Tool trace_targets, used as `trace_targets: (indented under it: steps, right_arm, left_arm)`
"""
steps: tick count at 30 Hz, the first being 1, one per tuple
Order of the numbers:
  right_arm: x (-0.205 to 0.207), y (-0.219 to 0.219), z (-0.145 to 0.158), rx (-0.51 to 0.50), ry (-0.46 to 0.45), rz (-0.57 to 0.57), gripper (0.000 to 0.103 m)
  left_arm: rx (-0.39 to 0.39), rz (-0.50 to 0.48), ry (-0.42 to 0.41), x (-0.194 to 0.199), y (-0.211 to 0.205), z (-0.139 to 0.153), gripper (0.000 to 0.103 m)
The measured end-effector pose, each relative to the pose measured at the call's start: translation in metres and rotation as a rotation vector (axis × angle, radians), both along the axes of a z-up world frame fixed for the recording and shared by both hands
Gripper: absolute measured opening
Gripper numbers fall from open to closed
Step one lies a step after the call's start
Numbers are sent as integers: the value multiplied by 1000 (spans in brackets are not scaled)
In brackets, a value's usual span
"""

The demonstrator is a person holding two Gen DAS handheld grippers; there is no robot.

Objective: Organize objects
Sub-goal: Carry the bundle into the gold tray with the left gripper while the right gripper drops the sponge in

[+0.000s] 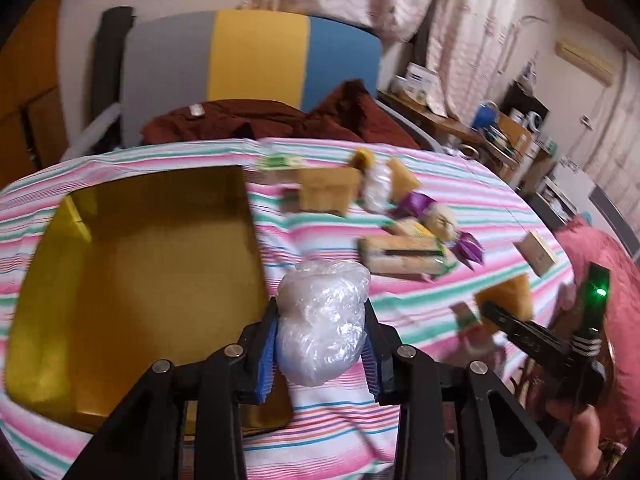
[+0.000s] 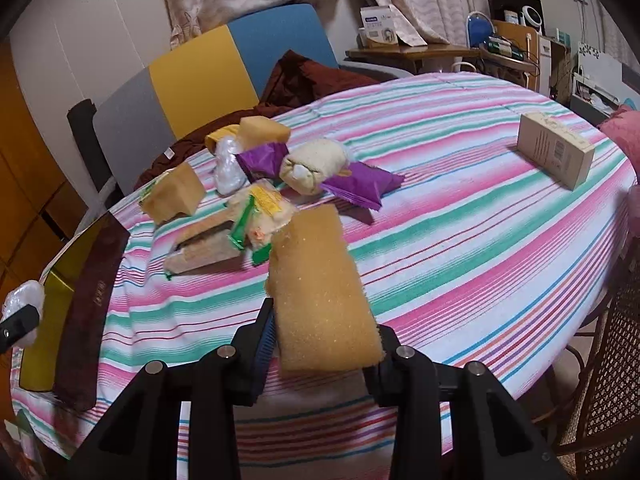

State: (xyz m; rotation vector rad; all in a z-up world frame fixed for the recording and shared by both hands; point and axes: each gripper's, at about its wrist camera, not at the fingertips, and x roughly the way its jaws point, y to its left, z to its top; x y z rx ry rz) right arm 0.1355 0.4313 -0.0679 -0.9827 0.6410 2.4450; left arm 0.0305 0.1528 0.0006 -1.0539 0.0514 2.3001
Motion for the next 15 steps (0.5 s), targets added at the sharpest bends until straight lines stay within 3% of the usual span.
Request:
trace_targets:
  steps: [9,15]
  right_arm:
    - [-7,-38,29,44,53,87,38]
    - [-22,-75,51,68,99,195,37]
  left_arm:
    - [-124,214,-18,-43,-83,-21,36]
    - [-152,342,-61,-60,-137,-41,36]
